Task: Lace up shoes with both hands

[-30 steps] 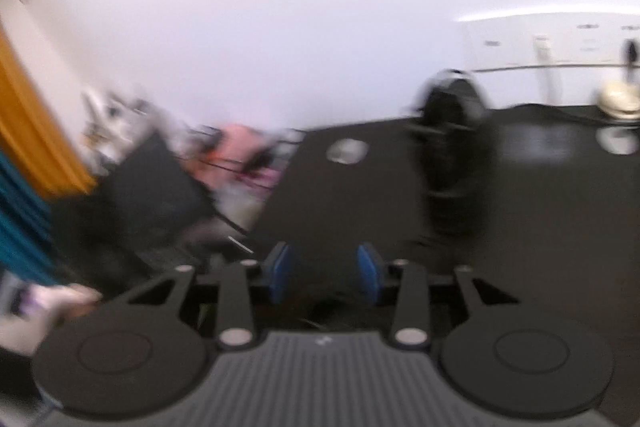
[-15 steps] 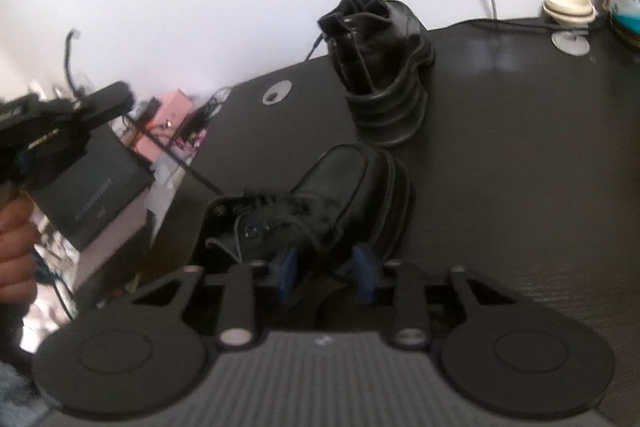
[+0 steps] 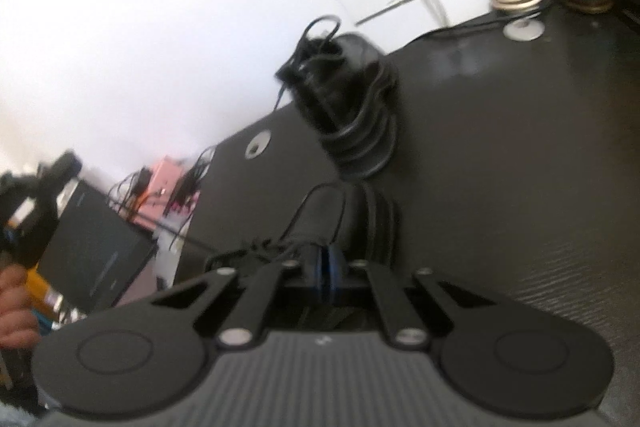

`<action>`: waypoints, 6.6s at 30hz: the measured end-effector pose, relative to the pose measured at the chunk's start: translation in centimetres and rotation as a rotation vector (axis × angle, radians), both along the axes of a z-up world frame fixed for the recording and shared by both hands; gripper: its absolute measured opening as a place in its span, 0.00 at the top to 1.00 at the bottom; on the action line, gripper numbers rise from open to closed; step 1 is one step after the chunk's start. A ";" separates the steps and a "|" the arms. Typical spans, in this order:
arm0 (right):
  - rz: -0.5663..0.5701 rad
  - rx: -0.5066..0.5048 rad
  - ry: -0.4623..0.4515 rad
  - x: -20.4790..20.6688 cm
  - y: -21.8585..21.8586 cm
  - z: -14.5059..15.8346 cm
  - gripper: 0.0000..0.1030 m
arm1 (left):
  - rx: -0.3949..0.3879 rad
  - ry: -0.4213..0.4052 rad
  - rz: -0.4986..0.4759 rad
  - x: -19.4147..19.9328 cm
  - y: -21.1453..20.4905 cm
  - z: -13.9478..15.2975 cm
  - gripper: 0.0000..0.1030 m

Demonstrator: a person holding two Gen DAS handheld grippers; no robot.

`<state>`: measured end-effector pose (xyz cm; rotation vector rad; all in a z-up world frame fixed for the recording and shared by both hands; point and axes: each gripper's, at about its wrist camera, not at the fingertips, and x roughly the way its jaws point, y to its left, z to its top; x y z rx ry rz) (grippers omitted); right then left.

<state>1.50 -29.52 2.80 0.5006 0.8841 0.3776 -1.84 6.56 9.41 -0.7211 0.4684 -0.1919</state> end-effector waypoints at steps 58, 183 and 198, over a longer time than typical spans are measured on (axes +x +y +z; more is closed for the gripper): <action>-0.160 -0.058 0.038 0.3 -1.2 2.8 0.56 | 0.655 0.288 -0.509 4.6 -14.0 -4.8 0.96; -0.028 0.429 0.020 1.2 1.7 2.9 0.93 | 0.841 -0.040 -0.579 0.9 -16.2 -2.8 0.96; -0.032 0.468 0.039 1.9 1.6 1.9 0.97 | 0.822 -0.034 -0.561 1.5 -16.2 -2.7 0.87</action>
